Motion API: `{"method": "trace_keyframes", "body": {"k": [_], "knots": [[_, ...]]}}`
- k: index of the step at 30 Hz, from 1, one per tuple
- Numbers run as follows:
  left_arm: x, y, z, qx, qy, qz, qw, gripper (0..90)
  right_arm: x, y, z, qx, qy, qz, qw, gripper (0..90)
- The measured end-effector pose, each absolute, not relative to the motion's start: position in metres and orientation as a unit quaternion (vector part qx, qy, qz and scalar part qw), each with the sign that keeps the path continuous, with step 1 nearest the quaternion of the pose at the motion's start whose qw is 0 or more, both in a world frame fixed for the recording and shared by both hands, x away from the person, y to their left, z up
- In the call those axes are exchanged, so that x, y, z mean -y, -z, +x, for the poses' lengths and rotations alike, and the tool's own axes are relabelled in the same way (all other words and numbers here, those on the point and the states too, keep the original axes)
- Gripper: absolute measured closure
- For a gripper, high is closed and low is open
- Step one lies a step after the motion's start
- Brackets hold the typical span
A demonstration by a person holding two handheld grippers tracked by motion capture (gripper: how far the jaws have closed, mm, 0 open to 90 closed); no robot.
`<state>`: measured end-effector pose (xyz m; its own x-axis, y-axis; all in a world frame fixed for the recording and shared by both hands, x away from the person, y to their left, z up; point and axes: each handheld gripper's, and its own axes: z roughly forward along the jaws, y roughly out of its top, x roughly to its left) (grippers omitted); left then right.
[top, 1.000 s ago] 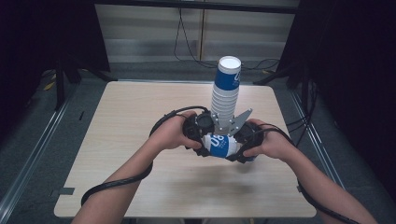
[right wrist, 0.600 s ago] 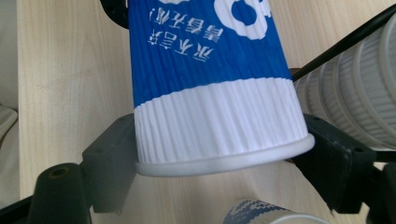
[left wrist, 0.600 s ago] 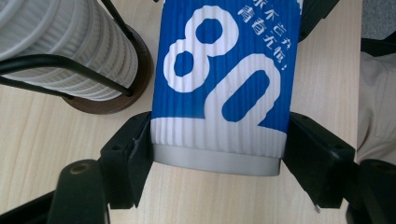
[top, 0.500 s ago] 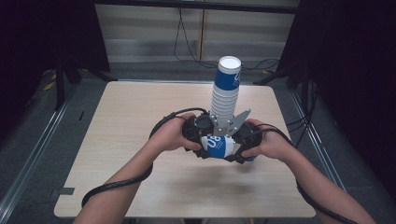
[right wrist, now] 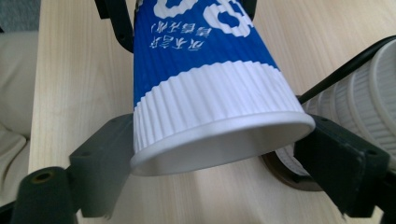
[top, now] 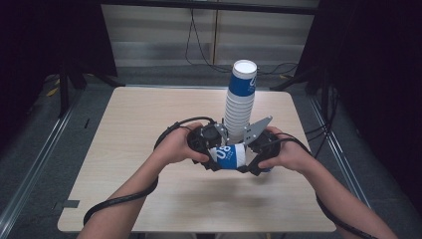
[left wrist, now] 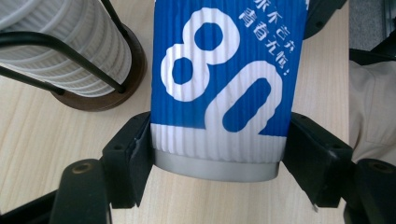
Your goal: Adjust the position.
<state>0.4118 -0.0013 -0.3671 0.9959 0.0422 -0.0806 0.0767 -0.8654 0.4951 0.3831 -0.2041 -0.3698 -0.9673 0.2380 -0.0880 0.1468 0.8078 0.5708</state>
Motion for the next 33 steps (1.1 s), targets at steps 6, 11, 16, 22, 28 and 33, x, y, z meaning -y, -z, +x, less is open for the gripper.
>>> {"method": "trace_keyframes", "body": {"k": [6,11,16,22,28,33], "knots": [[-0.01,0.366,0.414,-0.042,0.043,0.953,0.297,29.2,0.211,0.372,0.382,-0.931,-0.33,0.137,0.068,11.9],[-0.016,0.366,0.415,-0.055,0.045,0.948,0.312,29.2,0.216,0.372,0.382,-0.923,-0.349,0.146,0.069,12.0],[-0.019,0.368,0.417,-0.059,0.045,0.946,0.316,29.2,0.221,0.372,0.382,-0.918,-0.358,0.154,0.068,12.0],[-0.021,0.367,0.419,-0.063,0.045,0.942,0.326,29.2,0.224,0.373,0.382,-0.916,-0.364,0.157,0.063,12.1],[-0.024,0.367,0.42,-0.071,0.05,0.939,0.333,29.2,0.225,0.371,0.381,-0.915,-0.369,0.152,0.065,12.0],[-0.024,0.366,0.42,-0.072,0.053,0.936,0.339,29.1,0.224,0.37,0.382,-0.913,-0.373,0.152,0.065,12.0]]}}
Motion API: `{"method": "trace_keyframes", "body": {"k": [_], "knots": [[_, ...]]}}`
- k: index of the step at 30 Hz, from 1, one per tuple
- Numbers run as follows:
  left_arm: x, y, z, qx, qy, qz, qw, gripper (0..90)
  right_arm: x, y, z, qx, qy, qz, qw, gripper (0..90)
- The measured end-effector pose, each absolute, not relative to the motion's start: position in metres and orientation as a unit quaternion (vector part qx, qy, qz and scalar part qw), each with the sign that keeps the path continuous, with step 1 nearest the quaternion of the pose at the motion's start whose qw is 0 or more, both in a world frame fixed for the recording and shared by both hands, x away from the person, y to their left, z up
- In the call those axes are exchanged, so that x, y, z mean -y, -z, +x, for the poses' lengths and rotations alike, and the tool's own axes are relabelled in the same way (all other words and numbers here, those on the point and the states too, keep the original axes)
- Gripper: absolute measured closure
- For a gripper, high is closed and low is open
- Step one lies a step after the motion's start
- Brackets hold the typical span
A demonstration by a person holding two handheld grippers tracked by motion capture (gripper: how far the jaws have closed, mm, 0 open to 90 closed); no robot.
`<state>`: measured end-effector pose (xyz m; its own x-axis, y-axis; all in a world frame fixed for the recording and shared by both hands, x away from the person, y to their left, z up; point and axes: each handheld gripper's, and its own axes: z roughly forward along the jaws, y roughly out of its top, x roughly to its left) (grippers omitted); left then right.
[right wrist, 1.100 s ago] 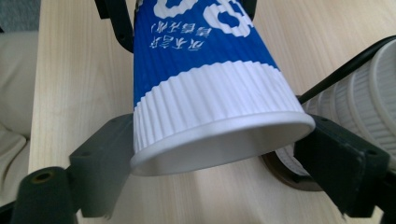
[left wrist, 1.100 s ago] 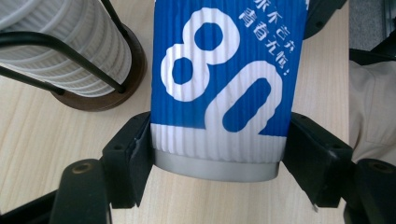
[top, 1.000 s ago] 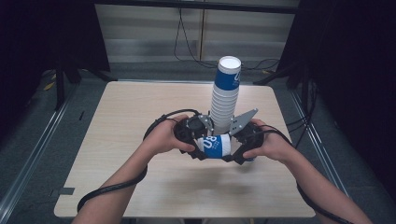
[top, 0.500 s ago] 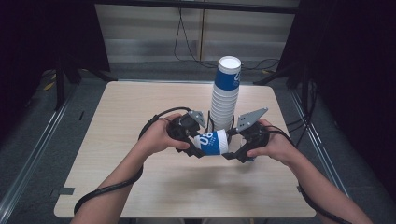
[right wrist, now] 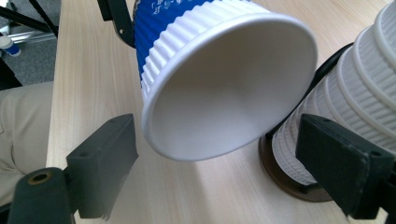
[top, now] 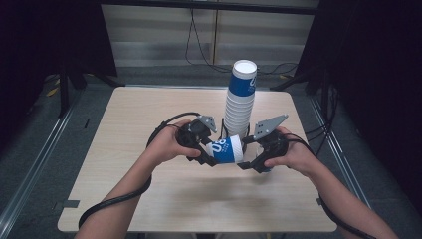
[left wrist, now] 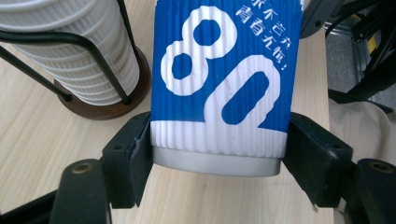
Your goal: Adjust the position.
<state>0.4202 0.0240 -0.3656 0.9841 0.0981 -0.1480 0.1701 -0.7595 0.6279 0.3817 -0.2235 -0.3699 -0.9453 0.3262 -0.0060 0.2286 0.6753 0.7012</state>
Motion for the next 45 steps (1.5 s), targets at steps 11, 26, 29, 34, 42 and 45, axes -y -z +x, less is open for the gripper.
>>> {"method": "trace_keyframes", "body": {"k": [11,26,29,34,42,45], "knots": [[-0.026,0.367,0.421,-0.075,0.059,0.933,0.348,29.1,0.221,0.371,0.383,-0.91,-0.379,0.155,0.06,12.0],[-0.027,0.368,0.421,-0.068,0.068,0.93,0.354,29.1,0.219,0.368,0.386,-0.903,-0.397,0.154,0.061,12.0],[-0.025,0.367,0.421,-0.06,0.066,0.931,0.353,29.1,0.218,0.367,0.387,-0.902,-0.399,0.15,0.059,11.5],[-0.022,0.368,0.419,-0.055,0.065,0.932,0.352,29.1,0.215,0.366,0.387,-0.904,-0.4,0.14,0.059,11.2],[-0.022,0.372,0.42,-0.052,0.053,0.934,0.349,29.1,0.213,0.366,0.388,-0.908,-0.39,0.136,0.067,15.4],[-0.021,0.373,0.418,-0.051,0.03,0.94,0.336,24.6,0.212,0.365,0.387,-0.911,-0.383,0.139,0.067,15.8]]}}
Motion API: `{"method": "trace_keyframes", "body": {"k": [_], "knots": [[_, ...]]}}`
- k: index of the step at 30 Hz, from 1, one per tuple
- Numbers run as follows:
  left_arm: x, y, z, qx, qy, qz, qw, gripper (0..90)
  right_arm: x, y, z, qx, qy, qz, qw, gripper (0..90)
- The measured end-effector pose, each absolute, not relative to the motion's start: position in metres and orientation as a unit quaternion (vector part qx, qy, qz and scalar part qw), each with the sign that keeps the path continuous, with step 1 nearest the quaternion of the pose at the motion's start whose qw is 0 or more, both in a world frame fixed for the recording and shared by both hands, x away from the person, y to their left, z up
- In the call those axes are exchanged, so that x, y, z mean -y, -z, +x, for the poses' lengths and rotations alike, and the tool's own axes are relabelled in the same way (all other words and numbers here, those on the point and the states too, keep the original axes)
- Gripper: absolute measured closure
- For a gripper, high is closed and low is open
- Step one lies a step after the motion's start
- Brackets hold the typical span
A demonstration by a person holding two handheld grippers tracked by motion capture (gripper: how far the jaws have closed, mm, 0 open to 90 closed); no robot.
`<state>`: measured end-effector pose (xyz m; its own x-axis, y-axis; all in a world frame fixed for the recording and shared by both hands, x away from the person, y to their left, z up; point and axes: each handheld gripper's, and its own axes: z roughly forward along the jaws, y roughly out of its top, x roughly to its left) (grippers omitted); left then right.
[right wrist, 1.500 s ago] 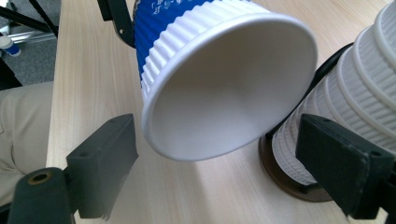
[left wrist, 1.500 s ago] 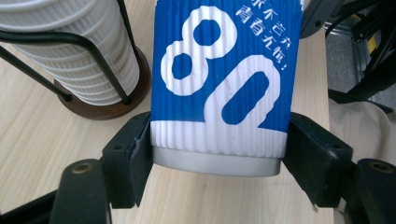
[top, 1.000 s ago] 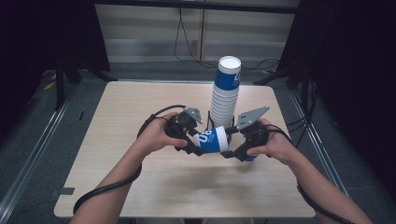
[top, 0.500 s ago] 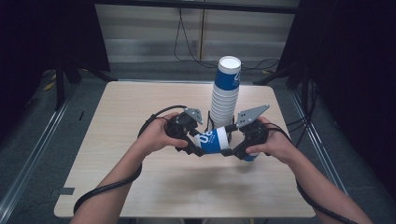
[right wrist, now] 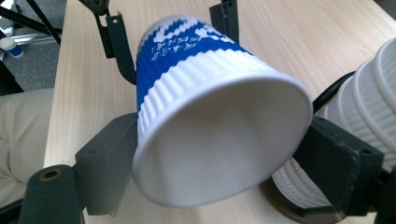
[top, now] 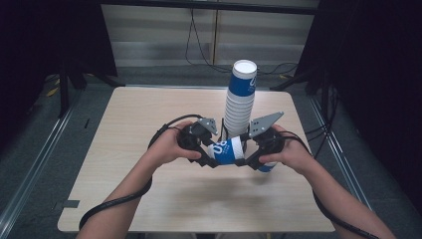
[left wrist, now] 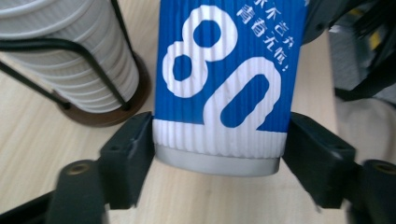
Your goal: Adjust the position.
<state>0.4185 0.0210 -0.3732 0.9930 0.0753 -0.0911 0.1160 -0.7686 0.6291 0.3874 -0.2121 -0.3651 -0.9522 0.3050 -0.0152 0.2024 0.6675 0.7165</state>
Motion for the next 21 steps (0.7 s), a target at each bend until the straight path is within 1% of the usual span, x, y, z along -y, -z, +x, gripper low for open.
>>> {"method": "trace_keyframes", "body": {"k": [1,2,3,4,12,13,15,17,21], "knots": [[-0.021,0.374,0.418,-0.051,0.022,0.943,0.327,22.0,0.212,0.365,0.387,-0.911,-0.382,0.142,0.064,15.8],[-0.022,0.375,0.418,-0.05,0.018,0.946,0.32,21.5,0.212,0.365,0.388,-0.913,-0.376,0.144,0.068,15.9],[-0.023,0.376,0.417,-0.053,0.018,0.947,0.315,21.5,0.213,0.365,0.388,-0.915,-0.37,0.144,0.074,16.0],[-0.024,0.377,0.417,-0.055,0.019,0.949,0.311,21.5,0.213,0.365,0.388,-0.916,-0.368,0.147,0.069,16.0],[-0.03,0.387,0.412,-0.066,0.002,0.956,0.284,20.2,0.207,0.363,0.387,-0.925,-0.327,0.179,0.07,15.8],[-0.031,0.388,0.411,-0.07,0.001,0.956,0.284,20.1,0.206,0.363,0.387,-0.926,-0.324,0.184,0.066,15.7],[-0.034,0.39,0.411,-0.073,0.003,0.956,0.283,20.0,0.203,0.363,0.387,-0.928,-0.311,0.192,0.072,15.7],[-0.038,0.392,0.41,-0.075,0.0,0.957,0.28,20.1,0.2,0.364,0.387,-0.93,-0.305,0.197,0.062,15.6],[-0.045,0.396,0.409,-0.087,0.002,0.956,0.282,19.9,0.193,0.366,0.388,-0.933,-0.289,0.207,0.058,15.6]]}}
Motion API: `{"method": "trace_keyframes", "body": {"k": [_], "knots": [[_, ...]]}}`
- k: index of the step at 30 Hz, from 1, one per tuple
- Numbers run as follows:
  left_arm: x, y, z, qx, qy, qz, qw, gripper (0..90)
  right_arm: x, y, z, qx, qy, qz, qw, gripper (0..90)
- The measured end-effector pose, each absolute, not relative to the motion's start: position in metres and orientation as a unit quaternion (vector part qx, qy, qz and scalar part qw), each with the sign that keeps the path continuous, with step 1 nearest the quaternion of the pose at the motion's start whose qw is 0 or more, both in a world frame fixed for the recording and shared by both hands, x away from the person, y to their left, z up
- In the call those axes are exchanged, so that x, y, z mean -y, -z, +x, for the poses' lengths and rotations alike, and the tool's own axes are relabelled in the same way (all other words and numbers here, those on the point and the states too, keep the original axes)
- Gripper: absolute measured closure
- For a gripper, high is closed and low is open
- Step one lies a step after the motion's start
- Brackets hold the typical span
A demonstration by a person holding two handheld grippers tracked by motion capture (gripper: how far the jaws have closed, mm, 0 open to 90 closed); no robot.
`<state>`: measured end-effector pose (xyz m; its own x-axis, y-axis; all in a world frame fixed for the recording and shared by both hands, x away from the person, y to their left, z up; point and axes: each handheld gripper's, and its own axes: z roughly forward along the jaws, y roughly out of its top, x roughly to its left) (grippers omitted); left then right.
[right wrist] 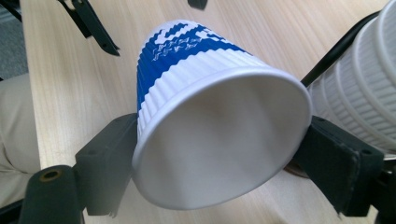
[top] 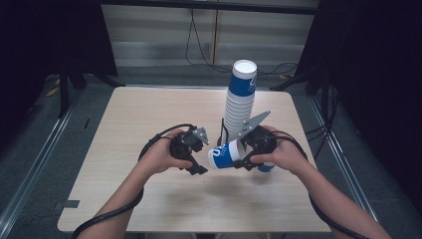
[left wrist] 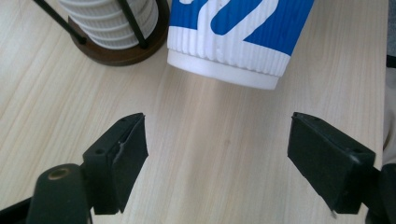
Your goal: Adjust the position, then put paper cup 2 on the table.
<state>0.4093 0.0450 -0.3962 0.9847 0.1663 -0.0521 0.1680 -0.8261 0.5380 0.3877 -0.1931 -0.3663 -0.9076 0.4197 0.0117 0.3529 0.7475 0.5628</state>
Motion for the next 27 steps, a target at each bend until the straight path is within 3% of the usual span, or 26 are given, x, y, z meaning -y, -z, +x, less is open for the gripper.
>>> {"method": "trace_keyframes", "body": {"k": [27], "knots": [[-0.079,0.423,0.398,-0.119,-0.009,0.957,0.266,17.8,0.151,0.383,0.388,-0.96,-0.215,0.175,0.048,15.0]]}}
